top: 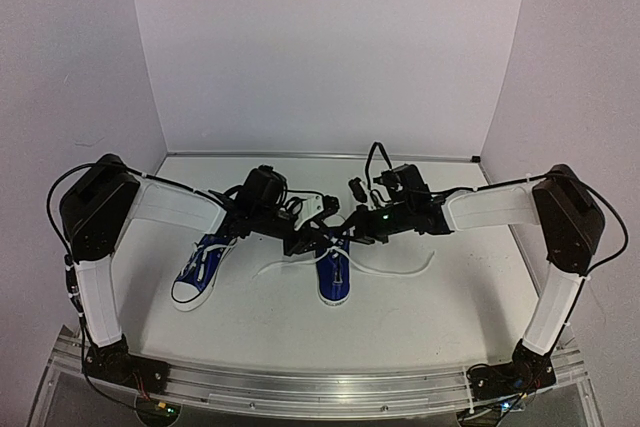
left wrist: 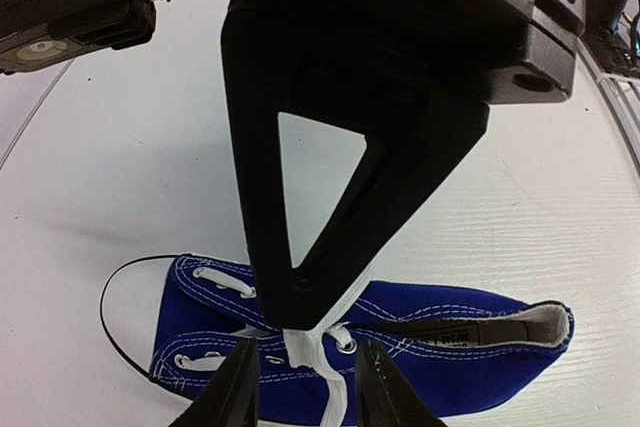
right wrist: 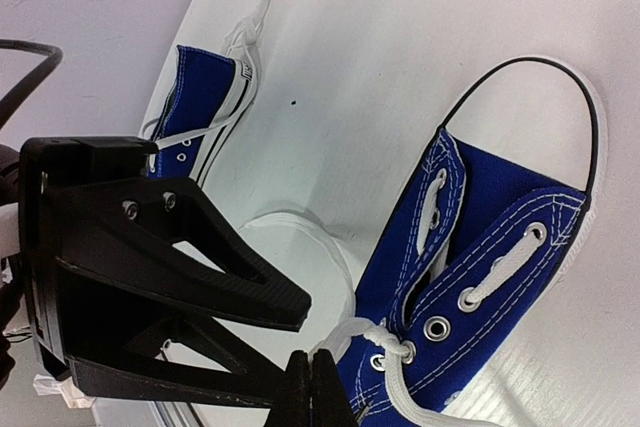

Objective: Tie the shoes

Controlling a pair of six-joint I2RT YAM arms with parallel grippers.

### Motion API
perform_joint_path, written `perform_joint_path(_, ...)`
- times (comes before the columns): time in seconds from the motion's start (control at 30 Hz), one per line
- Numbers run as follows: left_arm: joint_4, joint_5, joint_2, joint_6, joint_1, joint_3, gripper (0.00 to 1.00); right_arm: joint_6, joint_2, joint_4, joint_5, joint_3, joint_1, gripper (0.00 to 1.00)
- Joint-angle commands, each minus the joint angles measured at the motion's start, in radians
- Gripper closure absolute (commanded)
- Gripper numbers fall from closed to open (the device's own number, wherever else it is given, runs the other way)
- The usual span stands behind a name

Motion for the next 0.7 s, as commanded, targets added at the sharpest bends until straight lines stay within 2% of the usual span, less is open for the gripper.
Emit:
perform_joint_path(0.0,0.037,0.034,0.023,-0.005,-0.004,0.058,0.65,-0.007,-0.051,-0.001,0.017,0.012,0.003,1.0)
perform_joint_path(0.27,0.016,0.042,0.059,0.011,-0.004,0.087,0.72,-0.012,-0.063,-0.009,0.016,0.016,-0.003,1.0)
perform_joint_path(0.4,0.016,0.045,0.068,0.012,-0.004,0.097,0.83,-0.018,-0.071,-0.015,0.011,0.013,-0.004,1.0)
perform_joint_path(0.47,0.019,0.051,0.067,0.012,-0.004,0.096,0.93,-0.02,-0.072,-0.019,0.007,0.011,-0.005,1.0)
perform_joint_path(0.5,0.023,0.053,0.066,0.012,-0.004,0.093,0.97,-0.021,-0.074,-0.022,0.005,0.008,-0.007,0.97)
perform_joint_path(0.53,0.025,0.055,0.065,0.012,-0.004,0.091,1.0,-0.019,-0.08,-0.025,0.005,0.004,-0.01,0.9)
perform_joint_path(0.6,0.03,0.056,0.065,0.011,-0.004,0.083,1.0,-0.008,-0.101,-0.029,0.013,-0.024,-0.025,0.69)
perform_joint_path(0.63,0.033,0.055,0.065,0.008,-0.004,0.08,1.0,0.003,-0.12,-0.031,0.031,-0.044,-0.036,0.54)
perform_joint_path(0.67,0.036,0.054,0.065,0.007,-0.004,0.076,1.0,0.014,-0.142,-0.036,0.054,-0.068,-0.05,0.49)
